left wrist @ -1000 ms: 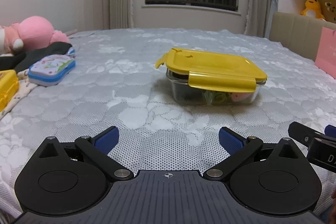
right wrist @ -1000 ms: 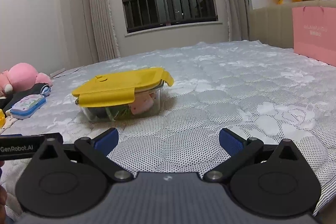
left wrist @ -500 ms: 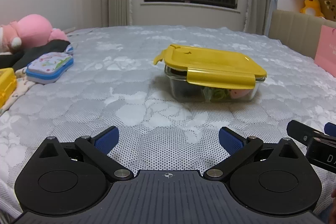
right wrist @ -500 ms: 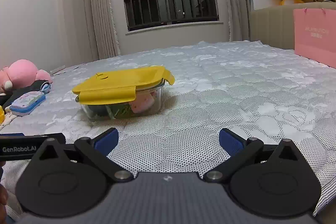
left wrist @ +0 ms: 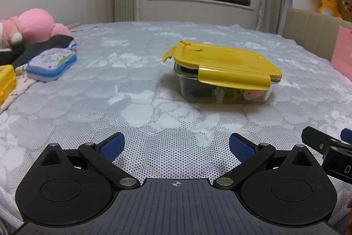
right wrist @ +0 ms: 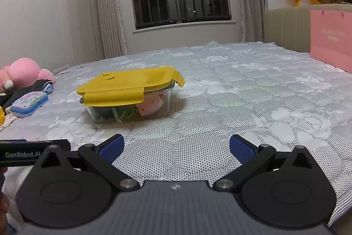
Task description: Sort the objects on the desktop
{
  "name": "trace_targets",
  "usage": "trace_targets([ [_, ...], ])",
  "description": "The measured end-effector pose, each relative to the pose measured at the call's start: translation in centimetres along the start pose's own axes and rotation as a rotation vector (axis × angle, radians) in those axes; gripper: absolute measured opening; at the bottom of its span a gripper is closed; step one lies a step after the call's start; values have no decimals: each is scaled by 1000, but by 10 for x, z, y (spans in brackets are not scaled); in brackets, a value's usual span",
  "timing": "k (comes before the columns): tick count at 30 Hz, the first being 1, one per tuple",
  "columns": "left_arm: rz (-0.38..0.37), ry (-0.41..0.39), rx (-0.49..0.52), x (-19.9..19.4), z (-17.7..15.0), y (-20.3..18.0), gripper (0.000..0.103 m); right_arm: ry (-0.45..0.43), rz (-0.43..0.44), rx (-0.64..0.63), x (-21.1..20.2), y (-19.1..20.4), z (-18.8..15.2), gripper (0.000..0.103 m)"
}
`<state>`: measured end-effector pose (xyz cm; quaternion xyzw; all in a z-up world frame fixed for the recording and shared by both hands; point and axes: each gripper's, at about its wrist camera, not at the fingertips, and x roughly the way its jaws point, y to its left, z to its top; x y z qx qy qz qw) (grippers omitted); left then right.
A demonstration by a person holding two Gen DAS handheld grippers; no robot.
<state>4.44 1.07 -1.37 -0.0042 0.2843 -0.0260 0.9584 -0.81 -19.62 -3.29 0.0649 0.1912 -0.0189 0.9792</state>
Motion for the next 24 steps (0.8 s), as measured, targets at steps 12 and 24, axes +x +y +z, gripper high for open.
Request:
trace_targets([
  [12,-43,-4,-41,2,7,3,103,-7,11,-29,6,7,10,103],
  [24,-7,-29,-6,4,5,1,103,13,21,-46,10,12,11,103],
])
